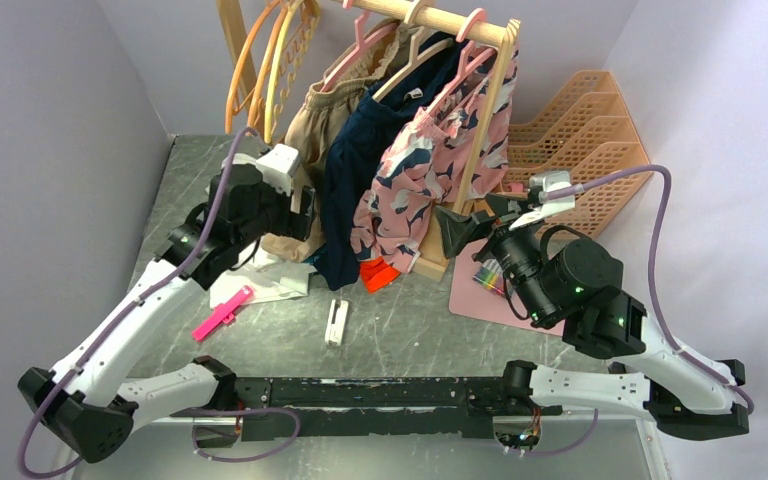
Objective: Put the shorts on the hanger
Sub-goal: Adjust the shorts on the hanger.
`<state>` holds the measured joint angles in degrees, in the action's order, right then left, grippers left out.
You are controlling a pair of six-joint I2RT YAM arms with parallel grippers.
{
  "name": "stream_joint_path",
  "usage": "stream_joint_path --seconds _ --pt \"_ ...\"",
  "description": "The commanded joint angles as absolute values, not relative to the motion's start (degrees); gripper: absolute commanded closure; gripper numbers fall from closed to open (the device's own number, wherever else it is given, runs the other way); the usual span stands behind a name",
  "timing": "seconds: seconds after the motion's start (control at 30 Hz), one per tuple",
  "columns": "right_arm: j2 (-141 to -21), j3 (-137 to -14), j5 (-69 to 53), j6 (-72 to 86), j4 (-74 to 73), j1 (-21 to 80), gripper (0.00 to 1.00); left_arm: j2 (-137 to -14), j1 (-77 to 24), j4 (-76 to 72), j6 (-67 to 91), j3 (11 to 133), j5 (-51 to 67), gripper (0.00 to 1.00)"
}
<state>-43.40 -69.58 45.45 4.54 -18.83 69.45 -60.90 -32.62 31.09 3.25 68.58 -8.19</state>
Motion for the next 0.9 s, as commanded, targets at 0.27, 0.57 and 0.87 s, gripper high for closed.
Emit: stream_joint_path --seconds 0.27,0.57,0.87 --pt "-42.10 -69.22 45.17 7.11 -21.09 69.52 0.02 -63.85 -27.73 16.29 9.22 56.32 -1.04 0.28" --pt "-42.17 -69.05 45.05 7.64 -21.30 69.50 0.02 -65.64 -27.56 13.87 8.45 57.93 1.93 0.91" --pt "-43.00 -69.04 44.93 6.79 -20.13 69.51 0.02 -57.30 -27.57 22.98 9.41 76.04 8.22 0.93"
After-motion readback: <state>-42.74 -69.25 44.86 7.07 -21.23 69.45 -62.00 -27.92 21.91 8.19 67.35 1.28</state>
